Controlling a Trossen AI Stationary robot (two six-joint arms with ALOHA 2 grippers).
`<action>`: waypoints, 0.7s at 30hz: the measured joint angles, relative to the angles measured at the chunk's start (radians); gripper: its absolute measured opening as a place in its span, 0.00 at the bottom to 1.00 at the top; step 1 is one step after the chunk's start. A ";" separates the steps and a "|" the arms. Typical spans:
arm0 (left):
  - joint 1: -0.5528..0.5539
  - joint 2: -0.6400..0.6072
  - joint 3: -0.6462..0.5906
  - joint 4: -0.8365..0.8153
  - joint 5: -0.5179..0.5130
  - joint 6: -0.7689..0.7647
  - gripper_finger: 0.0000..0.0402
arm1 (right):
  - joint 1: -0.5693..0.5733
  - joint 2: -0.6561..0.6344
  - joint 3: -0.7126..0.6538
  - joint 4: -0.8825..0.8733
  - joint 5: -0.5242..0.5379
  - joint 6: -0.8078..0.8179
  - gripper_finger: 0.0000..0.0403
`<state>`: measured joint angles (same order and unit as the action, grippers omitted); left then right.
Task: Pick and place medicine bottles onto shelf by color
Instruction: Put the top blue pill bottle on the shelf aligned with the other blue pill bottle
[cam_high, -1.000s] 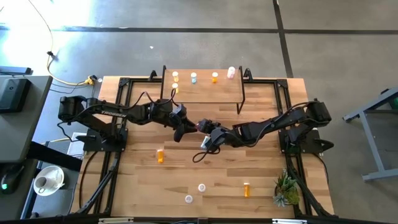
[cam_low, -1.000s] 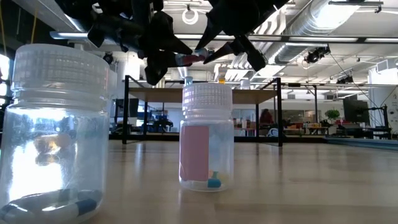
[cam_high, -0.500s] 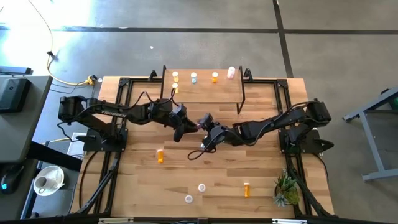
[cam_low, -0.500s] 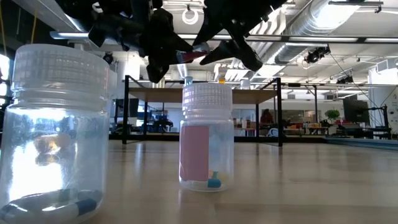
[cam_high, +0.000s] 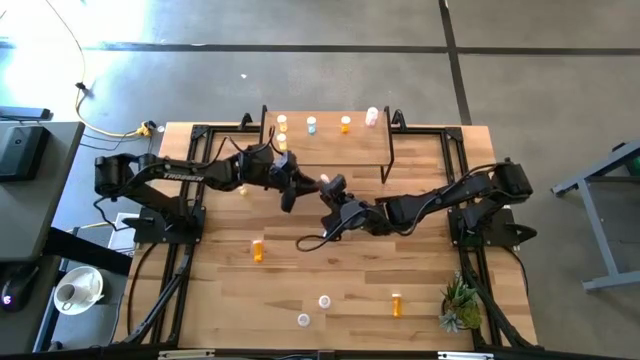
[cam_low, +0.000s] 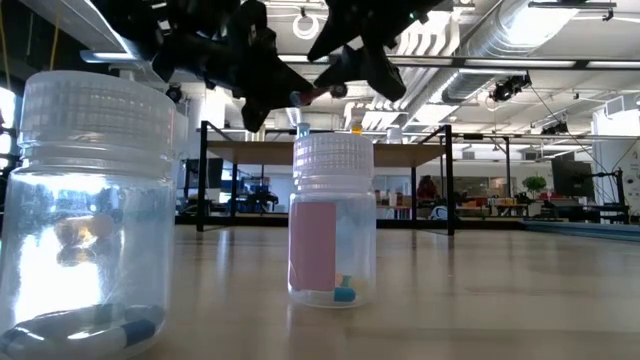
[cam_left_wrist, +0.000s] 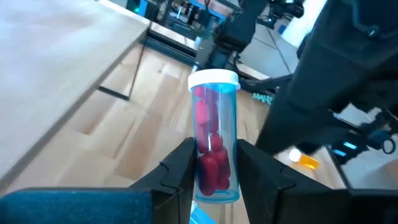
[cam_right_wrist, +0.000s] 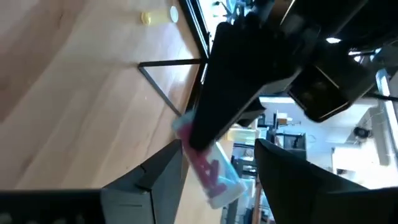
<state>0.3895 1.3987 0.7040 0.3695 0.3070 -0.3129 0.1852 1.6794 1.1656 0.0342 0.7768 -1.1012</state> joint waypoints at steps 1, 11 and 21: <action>0.005 0.000 0.000 0.002 0.001 0.001 0.24 | -0.004 0.000 0.000 -0.001 0.007 0.009 0.47; 0.030 0.000 0.000 0.020 0.007 0.037 0.23 | -0.041 0.000 0.000 -0.007 0.168 0.029 0.47; 0.072 -0.013 -0.001 0.039 0.003 0.054 0.23 | -0.064 -0.014 -0.001 -0.001 0.323 0.074 0.47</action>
<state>0.4615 1.3861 0.7029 0.4090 0.3103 -0.2591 0.1209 1.6656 1.1642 0.0333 1.1002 -1.0273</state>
